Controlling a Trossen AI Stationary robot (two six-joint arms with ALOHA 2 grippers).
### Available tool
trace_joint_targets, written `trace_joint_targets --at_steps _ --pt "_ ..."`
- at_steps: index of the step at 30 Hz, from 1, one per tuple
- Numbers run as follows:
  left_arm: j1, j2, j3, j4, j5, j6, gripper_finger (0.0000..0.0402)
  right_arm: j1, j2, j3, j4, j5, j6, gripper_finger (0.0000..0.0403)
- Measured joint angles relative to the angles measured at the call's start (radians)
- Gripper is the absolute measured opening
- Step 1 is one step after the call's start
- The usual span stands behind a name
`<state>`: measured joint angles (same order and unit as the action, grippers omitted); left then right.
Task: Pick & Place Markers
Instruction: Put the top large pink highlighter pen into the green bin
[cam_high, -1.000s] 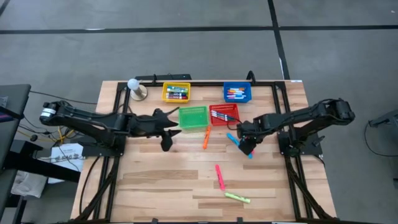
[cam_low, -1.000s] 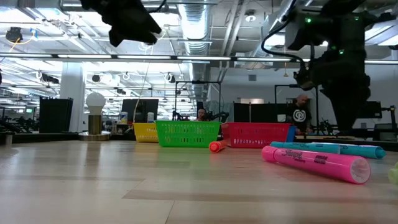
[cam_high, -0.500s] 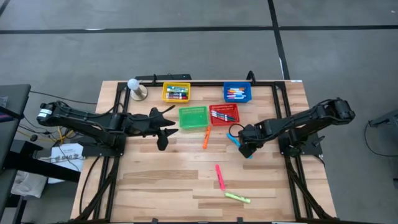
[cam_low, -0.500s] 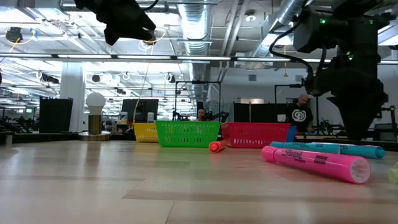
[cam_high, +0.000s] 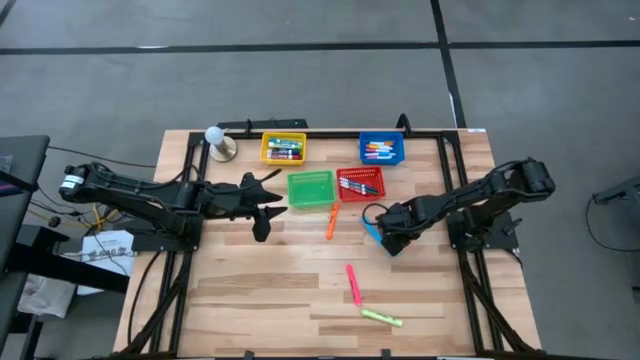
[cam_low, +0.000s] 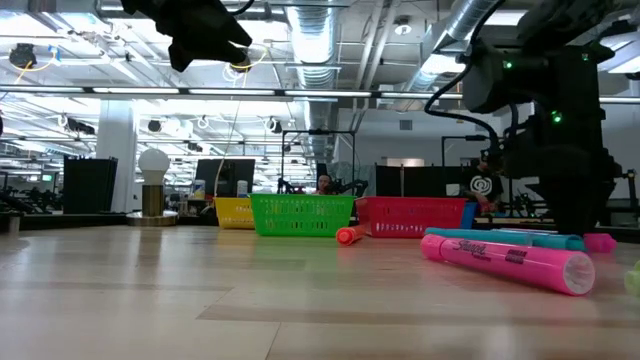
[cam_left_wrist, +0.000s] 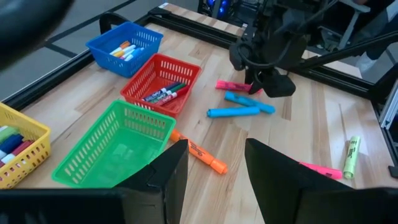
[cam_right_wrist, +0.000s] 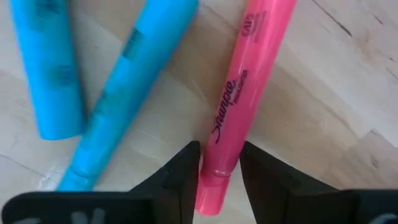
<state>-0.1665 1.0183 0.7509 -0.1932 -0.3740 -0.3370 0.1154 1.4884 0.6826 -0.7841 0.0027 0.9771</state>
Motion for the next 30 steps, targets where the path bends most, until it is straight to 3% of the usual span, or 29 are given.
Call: trace_joint_targets --at_steps 5,12,15,23,26,30 --pt "0.0 0.0 0.0 0.004 0.0 0.0 0.0158 0.0 0.019 0.003 0.004 0.002 -0.012 0.0105" --pt "0.0 0.0 0.0 0.016 0.0 0.0 0.0158 -0.008 0.013 0.002 0.007 0.001 -0.016 0.0048" --pt "0.0 0.0 0.0 0.017 0.0 0.001 0.0158 -0.017 -0.003 0.005 -0.007 0.001 -0.017 0.0047" --pt "0.021 0.001 0.001 0.032 0.003 0.042 0.0158 -0.031 -0.167 0.093 -0.082 0.07 -0.021 0.0047" --pt "0.049 0.001 0.001 0.068 0.039 0.018 0.0158 -0.023 -0.248 0.141 0.007 0.115 -0.087 0.0047" --pt "0.102 0.006 0.001 0.159 0.181 -0.04 0.0158 -0.028 -0.325 0.177 0.276 0.139 -0.22 0.0047"
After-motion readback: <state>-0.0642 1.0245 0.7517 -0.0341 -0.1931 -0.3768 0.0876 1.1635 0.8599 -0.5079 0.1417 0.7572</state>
